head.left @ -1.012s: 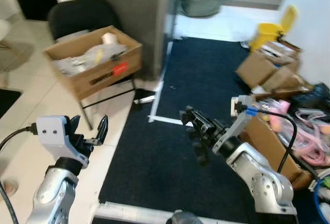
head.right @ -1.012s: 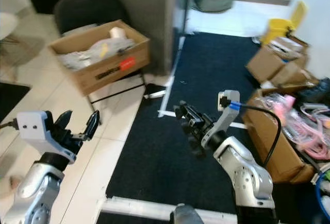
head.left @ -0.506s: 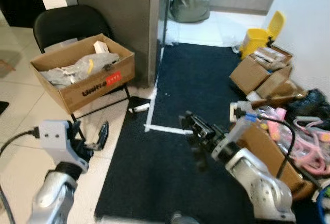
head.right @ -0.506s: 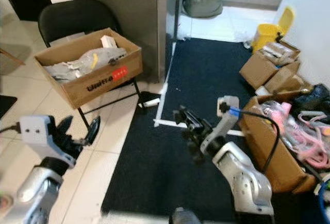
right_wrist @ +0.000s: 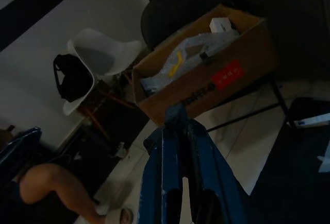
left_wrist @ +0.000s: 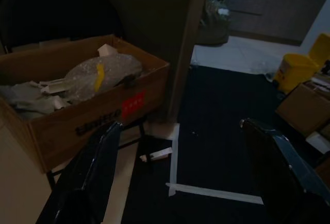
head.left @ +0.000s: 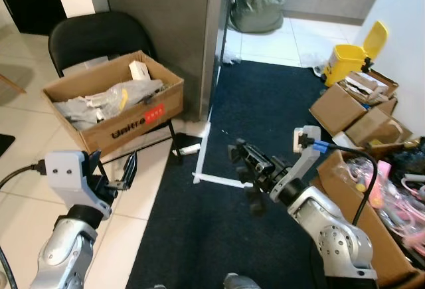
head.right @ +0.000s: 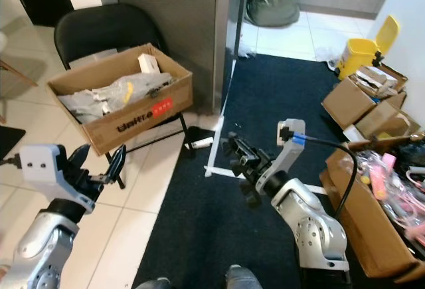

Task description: Picking trash to rubbish bin

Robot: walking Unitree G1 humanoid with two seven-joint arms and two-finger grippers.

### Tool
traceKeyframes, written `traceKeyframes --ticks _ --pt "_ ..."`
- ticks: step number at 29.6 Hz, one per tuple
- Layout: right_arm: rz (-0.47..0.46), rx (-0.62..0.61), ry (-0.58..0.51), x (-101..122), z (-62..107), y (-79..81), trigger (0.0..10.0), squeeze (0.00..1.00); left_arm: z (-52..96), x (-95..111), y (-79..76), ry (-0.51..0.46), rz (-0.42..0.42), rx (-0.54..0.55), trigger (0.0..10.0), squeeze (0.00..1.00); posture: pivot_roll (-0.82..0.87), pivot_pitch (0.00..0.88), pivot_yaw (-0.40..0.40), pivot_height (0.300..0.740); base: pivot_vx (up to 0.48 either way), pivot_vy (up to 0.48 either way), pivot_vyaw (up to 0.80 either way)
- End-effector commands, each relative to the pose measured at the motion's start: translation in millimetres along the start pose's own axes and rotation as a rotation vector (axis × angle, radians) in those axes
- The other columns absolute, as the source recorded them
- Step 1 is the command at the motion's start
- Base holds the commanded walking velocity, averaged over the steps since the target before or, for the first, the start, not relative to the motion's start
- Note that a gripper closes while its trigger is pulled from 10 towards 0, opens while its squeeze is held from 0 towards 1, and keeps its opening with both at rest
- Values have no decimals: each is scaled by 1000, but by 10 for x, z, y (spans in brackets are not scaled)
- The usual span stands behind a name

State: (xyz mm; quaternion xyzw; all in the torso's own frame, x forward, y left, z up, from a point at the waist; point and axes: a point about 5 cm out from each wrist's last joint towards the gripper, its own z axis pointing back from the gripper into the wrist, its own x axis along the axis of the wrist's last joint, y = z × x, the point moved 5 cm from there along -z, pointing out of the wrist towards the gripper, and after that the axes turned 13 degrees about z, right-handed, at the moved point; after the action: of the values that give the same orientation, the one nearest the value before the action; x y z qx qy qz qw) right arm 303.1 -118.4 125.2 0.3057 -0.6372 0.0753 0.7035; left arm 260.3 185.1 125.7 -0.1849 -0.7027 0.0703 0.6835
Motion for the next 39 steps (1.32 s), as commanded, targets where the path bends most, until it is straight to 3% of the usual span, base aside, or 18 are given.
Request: traceKeyframes --ticks 1,6,12,14,17,39 --pt "4 -6 9 -14 8 -8 10000 0 3 -19 -6 12 -12 -4 10000 0 -97 0 -8 740 330 0 0" --pt "144 26 -41 205 -181 24 10000 0 -10 -32 -10 11 -16 -2 10000 0 -75 0 -20 740 328 0 269" --pt "173 47 -70 313 -397 75 10000 0 -22 -47 -13 6 -19 6 10000 0 -43 0 -39 740 330 0 589" --pt "173 47 -70 313 -397 75 10000 0 -22 -47 -13 6 -19 6 10000 0 -43 0 -39 740 330 0 0" --pt "187 69 -68 304 -562 180 10000 0 -30 -54 -6 1 -26 19 10000 0 -27 0 -46 740 326 0 0" --pt "212 69 -83 320 -700 183 10000 0 -90 -68 9 -1 -38 29 10000 0 -20 0 -52 740 377 0 0"
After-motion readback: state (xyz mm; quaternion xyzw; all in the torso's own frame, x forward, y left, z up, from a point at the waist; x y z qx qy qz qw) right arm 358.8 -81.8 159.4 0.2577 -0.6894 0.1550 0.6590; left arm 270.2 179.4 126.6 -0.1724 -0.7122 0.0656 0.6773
